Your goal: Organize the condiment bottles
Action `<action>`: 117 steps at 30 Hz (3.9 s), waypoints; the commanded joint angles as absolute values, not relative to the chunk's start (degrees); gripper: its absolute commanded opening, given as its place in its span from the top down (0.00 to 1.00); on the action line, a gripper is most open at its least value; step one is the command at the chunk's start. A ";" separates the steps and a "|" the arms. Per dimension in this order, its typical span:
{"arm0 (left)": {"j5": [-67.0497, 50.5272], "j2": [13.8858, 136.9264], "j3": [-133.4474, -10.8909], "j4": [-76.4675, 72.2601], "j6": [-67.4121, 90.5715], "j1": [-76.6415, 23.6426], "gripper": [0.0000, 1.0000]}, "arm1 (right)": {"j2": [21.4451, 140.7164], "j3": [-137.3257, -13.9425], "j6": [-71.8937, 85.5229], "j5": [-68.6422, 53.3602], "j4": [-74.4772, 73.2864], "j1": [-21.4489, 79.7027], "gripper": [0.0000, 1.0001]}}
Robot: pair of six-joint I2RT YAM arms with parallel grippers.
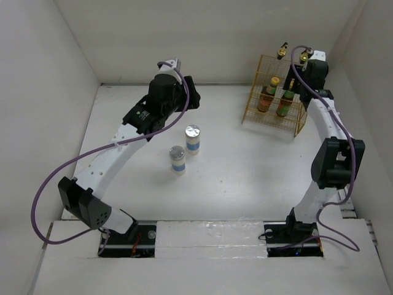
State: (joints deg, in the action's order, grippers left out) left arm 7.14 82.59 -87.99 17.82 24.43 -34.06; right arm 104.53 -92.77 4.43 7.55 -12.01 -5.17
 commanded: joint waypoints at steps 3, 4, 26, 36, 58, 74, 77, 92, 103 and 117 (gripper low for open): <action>8.09 80.33 -89.12 17.58 21.89 -34.19 0.48 | 91.86 -92.21 4.66 10.11 -8.00 -2.65 0.28; 8.09 80.33 -89.82 17.58 21.36 -34.19 0.58 | 90.19 -90.72 4.05 10.11 -6.69 -1.42 0.44; 20.31 80.86 -97.56 21.36 17.40 -34.19 0.40 | 98.16 -76.46 -1.67 -9.86 -4.57 42.00 0.00; 18.46 80.86 -97.56 20.83 17.93 -34.19 0.40 | 110.74 -85.34 -1.94 -3.08 -1.50 43.68 0.14; 12.84 82.71 -96.95 19.69 20.39 -34.19 0.40 | 84.36 -79.96 0.00 -0.87 -1.58 16.80 0.68; 10.64 82.71 -93.96 18.02 22.68 -34.19 0.40 | 95.79 -84.81 1.14 -3.60 0.26 3.78 0.70; 10.11 82.71 -93.43 18.02 22.68 -34.19 0.40 | 98.17 -84.20 1.14 -4.39 0.26 3.78 0.66; 10.02 83.23 -93.43 18.02 23.20 -34.19 0.40 | 99.41 -85.08 2.37 0.79 -3.60 5.36 0.04; 12.91 83.76 -100.37 19.77 20.92 -34.19 0.79 | 78.32 -72.09 -2.19 -2.26 -2.72 19.47 0.98; 19.25 79.11 -103.72 22.24 22.85 -34.19 0.32 | 88.40 -68.37 -8.61 -15.83 -5.98 50.87 0.00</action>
State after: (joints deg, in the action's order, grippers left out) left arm 18.50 82.70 -104.18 22.81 21.96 -34.04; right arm 86.61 -64.36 -6.31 -13.96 -6.04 47.90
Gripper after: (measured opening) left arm 0.675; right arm 0.998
